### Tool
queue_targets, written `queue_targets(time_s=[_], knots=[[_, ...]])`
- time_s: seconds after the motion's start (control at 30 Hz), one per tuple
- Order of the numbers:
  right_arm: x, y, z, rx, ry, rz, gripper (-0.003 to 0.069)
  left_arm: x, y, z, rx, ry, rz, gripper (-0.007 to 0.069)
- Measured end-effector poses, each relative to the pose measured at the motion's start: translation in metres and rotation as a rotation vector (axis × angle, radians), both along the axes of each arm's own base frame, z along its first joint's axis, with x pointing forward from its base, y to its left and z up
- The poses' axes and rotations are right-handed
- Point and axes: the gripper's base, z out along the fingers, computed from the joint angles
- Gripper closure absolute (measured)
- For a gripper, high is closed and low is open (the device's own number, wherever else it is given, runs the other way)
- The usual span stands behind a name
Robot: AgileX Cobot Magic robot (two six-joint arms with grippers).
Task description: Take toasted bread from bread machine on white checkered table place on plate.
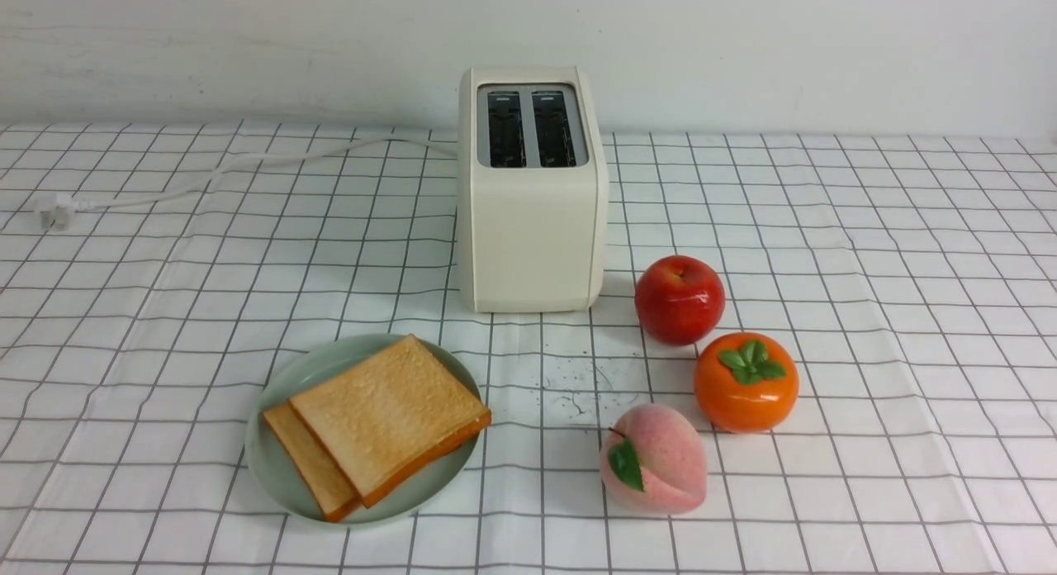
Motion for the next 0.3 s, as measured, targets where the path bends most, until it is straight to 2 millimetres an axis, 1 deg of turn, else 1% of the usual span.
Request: queue_targets(time_s=[0.3], knots=[[0.0000, 0.0000, 0.0000, 0.000, 0.000, 0.000, 0.0532, 0.0000, 0.0000, 0.0000, 0.000, 0.000, 0.000, 0.0623]])
